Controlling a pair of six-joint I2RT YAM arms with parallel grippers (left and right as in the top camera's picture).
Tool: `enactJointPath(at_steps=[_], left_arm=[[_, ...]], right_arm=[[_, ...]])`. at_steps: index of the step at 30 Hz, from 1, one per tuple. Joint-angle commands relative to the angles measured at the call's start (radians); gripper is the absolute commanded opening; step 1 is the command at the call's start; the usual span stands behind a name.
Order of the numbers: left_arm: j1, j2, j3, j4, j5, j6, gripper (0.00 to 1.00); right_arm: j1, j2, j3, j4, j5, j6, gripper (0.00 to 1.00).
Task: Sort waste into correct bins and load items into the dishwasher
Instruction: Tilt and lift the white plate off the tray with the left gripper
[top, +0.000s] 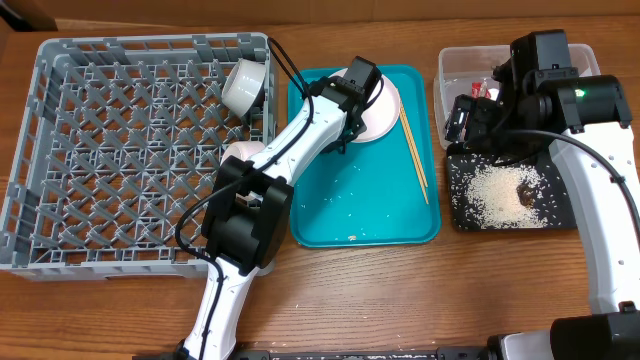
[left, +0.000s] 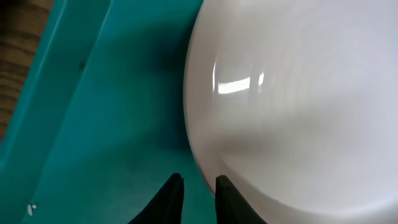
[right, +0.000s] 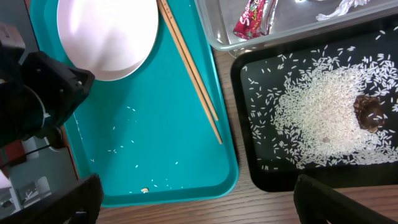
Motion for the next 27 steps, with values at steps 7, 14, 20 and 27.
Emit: enactJointPath(at_steps=[7, 14, 20, 27], left_arm=[[0.004, 0.023, 0.005, 0.001, -0.051, 0.001, 0.17], [0.005, 0.023, -0.026, 0.061, -0.05, 0.0, 0.31], [0.005, 0.023, -0.053, 0.072, -0.047, 0.001, 0.28], [0.007, 0.023, -0.054, 0.063, -0.051, 0.001, 0.09]], right_arm=[[0.0, -0.003, 0.005, 0.002, -0.008, -0.002, 1.0], [0.0, -0.003, 0.005, 0.002, -0.008, -0.002, 1.0], [0.0, -0.003, 0.005, 0.002, -0.008, -0.002, 1.0], [0.0, -0.003, 0.005, 0.002, -0.008, -0.002, 0.99]])
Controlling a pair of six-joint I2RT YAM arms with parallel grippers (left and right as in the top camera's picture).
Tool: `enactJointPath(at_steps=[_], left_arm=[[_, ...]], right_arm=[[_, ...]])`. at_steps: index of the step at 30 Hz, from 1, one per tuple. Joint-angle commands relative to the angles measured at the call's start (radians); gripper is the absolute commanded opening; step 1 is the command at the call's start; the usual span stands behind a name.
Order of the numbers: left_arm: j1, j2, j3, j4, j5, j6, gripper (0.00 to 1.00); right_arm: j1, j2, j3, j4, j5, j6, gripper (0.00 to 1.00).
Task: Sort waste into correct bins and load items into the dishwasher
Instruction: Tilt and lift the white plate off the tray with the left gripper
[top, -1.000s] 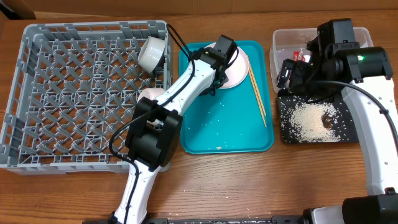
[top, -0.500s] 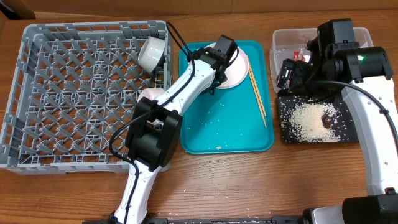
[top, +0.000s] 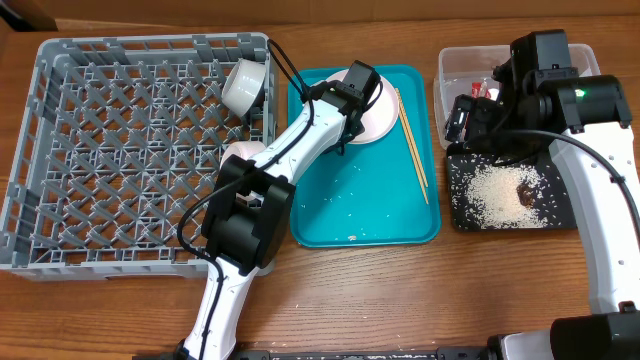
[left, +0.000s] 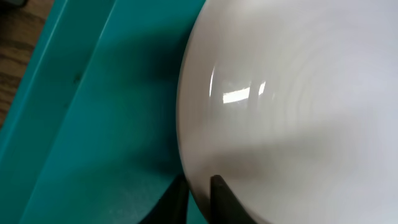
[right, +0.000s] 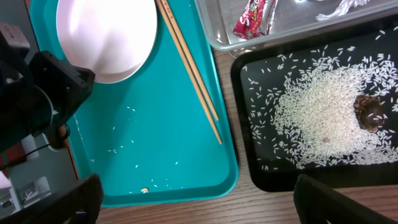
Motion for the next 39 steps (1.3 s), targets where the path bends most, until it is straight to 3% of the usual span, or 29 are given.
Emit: enactJointPath(at_steps=[1, 8, 12, 16, 20, 25, 35, 39], left_arm=[[0.01, 0.023, -0.007, -0.009, -0.023, 0.001, 0.08], [0.015, 0.023, -0.007, -0.021, -0.036, 0.001, 0.1], [0.015, 0.023, -0.007, -0.018, -0.037, 0.001, 0.21], [0.015, 0.023, -0.008, -0.018, -0.037, 0.001, 0.25], [0.015, 0.023, -0.011, -0.017, -0.037, 0.001, 0.04], [0.016, 0.023, -0.019, -0.023, -0.05, 0.006, 0.04], [0.054, -0.06, 0.063, -0.09, -0.196, 0.301, 0.04], [0.071, -0.148, 0.129, -0.102, -0.215, 0.604, 0.04]], right_arm=[[0.0, -0.003, 0.005, 0.002, -0.008, -0.001, 1.0], [0.0, -0.003, 0.005, 0.002, -0.008, -0.001, 1.0], [0.0, -0.003, 0.005, 0.002, -0.008, -0.001, 0.99], [0.0, -0.003, 0.005, 0.002, -0.008, -0.001, 1.0], [0.0, -0.003, 0.005, 0.002, -0.008, -0.001, 1.0], [0.0, -0.003, 0.005, 0.002, -0.008, -0.001, 1.0], [0.0, -0.003, 0.005, 0.002, -0.008, -0.001, 1.0], [0.0, -0.003, 0.005, 0.002, -0.008, -0.001, 1.0]])
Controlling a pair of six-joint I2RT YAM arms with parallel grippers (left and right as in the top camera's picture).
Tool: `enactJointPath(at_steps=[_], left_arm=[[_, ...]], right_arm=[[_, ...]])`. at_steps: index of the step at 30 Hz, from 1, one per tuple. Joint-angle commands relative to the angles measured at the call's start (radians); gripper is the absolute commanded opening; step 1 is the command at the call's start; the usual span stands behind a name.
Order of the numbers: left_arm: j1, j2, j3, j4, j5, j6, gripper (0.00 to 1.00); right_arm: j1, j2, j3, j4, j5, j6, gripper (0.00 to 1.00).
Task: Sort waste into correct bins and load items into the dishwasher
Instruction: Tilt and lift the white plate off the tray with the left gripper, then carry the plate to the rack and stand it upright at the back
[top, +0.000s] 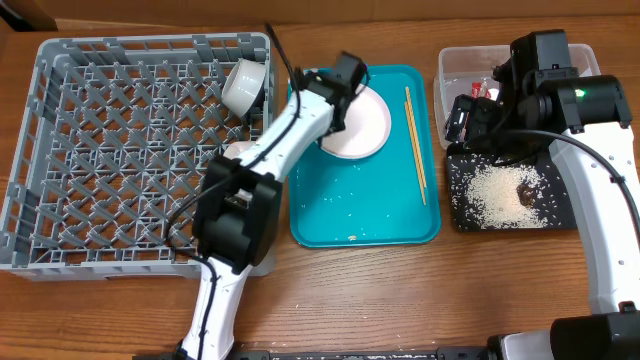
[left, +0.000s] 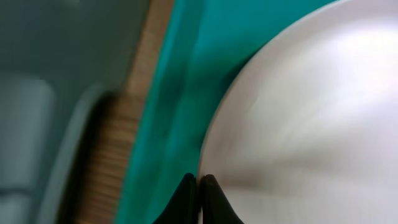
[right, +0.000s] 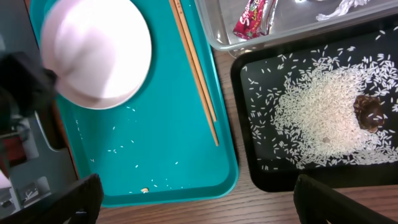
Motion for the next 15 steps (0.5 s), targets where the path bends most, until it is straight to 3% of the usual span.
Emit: enactJointPath(at_steps=[1, 10, 15], left_arm=[[0.017, -0.147, 0.092, -0.008, -0.094, 0.362, 0.04], [0.019, -0.394, 0.109, -0.019, -0.505, 0.613, 0.04], [0.046, -0.477, 0.109, 0.039, -0.653, 0.785, 0.04]], right_arm=[[0.0, -0.003, 0.005, 0.002, -0.008, -0.001, 0.99], [0.0, -0.003, 0.005, 0.002, -0.008, -0.001, 1.0], [0.0, -0.003, 0.005, 0.002, -0.008, -0.001, 1.0]])
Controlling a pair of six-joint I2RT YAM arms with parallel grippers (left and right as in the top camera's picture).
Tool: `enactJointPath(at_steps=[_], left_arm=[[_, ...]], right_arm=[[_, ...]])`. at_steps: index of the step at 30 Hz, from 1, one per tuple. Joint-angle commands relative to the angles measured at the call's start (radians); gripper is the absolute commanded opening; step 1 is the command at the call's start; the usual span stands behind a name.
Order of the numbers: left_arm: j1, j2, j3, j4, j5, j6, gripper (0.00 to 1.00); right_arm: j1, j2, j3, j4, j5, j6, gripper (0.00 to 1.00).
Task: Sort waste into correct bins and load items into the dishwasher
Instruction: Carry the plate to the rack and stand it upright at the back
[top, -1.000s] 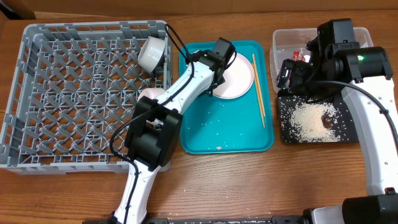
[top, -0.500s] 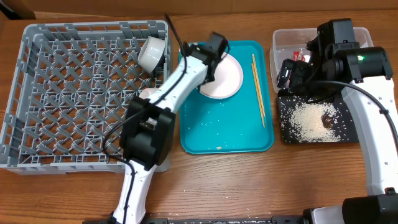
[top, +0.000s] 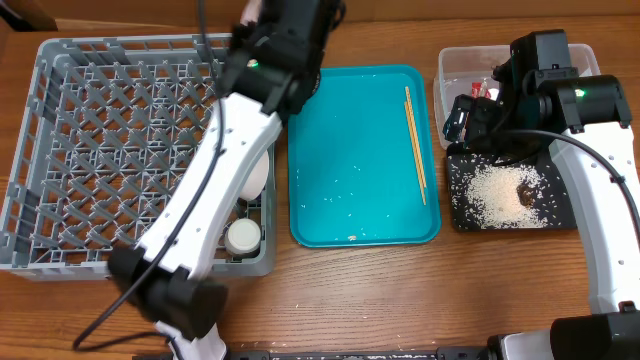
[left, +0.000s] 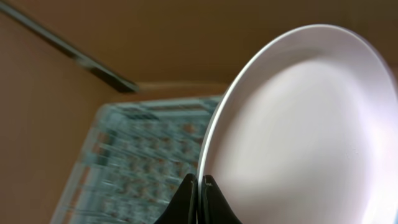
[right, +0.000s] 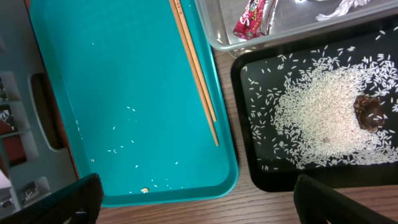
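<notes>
A white plate (left: 298, 124) stands on edge in the left wrist view, with my left gripper (left: 200, 180) shut on its rim. Blurred below it lies the grey dish rack (left: 137, 162). In the overhead view my raised left arm (top: 275, 60) reaches over the back right corner of the rack (top: 100, 150) and hides the plate. The teal tray (top: 360, 200) holds a pair of chopsticks (top: 415, 140) and scattered rice grains. My right gripper (right: 199, 196) hangs wide open above the tray's front right corner, holding nothing.
A white cup (top: 242, 236) and another white dish (top: 255, 175) sit in the rack's right side. A clear bin (top: 460, 65) with wrappers (right: 252, 22) stands at the back right. In front of it a black tray (top: 510, 195) holds rice.
My left gripper, still shut on the plate's rim, has gone from just over the tray's back left to high above the rack's corner. The plate is off the tray. The right arm is unchanged.
First my left gripper stood open at the edge of the plate lying on the teal tray. Then its fingers straddled the rim. Later they were shut on it, with the plate shifted left. Now the plate is held on edge high over the rack.
</notes>
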Motion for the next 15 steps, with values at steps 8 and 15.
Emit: enactJointPath(at_steps=[8, 15], left_arm=[[0.211, -0.022, 0.014, 0.098, -0.213, 0.323, 0.04], [0.357, 0.042, 0.014, 0.101, -0.093, 0.322, 0.04]], right_arm=[[0.0, -0.003, 0.005, 0.003, -0.008, -0.001, 1.0], [0.0, -0.003, 0.005, 0.003, -0.008, -0.001, 1.0]])
